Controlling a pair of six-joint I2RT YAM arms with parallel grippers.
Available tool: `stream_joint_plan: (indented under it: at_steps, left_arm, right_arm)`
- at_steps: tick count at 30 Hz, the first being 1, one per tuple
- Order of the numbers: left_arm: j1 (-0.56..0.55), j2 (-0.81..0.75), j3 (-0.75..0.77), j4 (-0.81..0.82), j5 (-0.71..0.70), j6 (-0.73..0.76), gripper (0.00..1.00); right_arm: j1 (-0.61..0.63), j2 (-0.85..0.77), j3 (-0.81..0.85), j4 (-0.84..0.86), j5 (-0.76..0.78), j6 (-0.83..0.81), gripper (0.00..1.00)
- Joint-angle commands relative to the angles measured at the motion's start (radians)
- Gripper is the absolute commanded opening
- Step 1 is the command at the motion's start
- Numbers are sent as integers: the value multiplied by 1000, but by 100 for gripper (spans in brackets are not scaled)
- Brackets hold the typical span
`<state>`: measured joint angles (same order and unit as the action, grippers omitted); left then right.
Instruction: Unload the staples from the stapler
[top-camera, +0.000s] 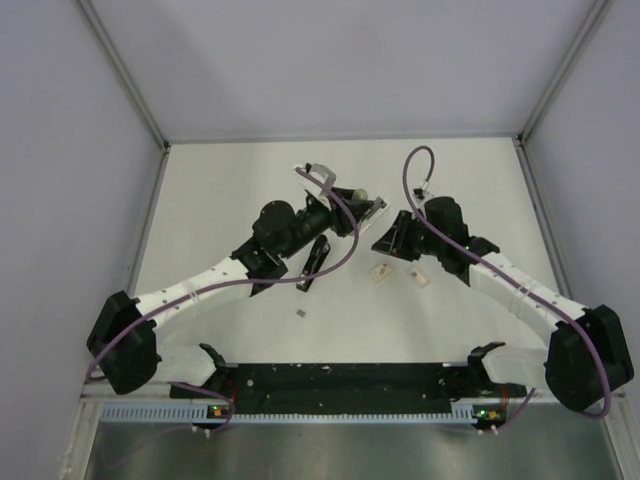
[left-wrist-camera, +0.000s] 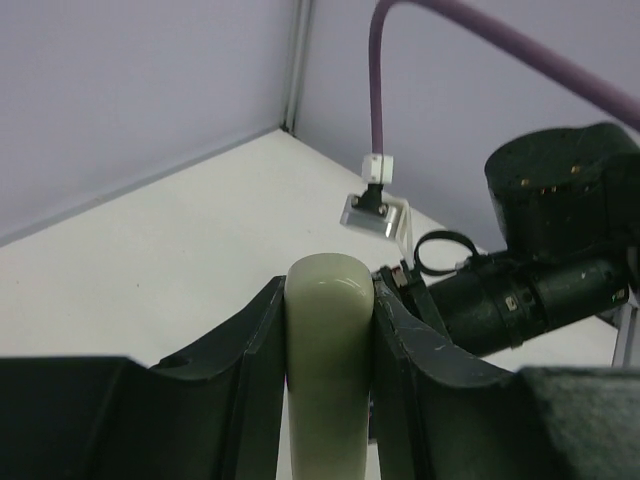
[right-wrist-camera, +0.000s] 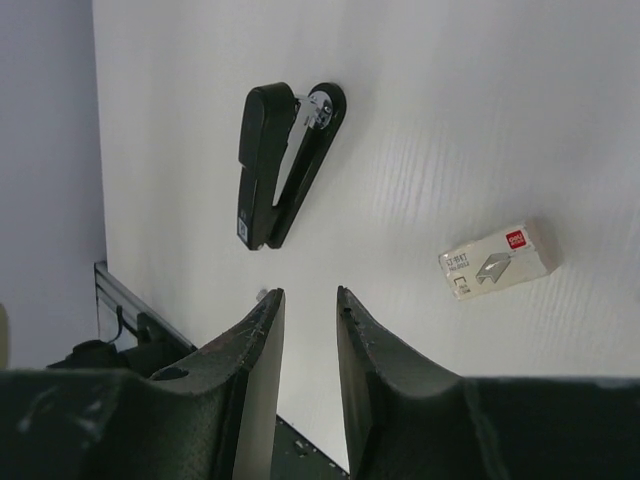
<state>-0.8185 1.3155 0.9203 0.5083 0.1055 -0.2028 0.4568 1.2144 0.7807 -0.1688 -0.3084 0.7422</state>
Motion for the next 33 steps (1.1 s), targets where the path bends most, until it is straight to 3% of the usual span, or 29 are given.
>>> stream_joint_plan:
  at_steps: [1,9,24,33]
  left_arm:
    - [-2,-28,-29,249,-64,-44,0]
    - [-1,8,-11,240,-49,-52,0]
    - [-4,-96,-78,101,16,-7,0]
    - [-4,-116,-101,79,62,-17,0]
  right_arm:
    - [42,-24,-8,48,-35,25,28]
    - [63,-42,29,-4,20,-12,28]
    - [31,-107,187,-212,253,-185,35]
    - [8,-79,236,-209,200,-179,36]
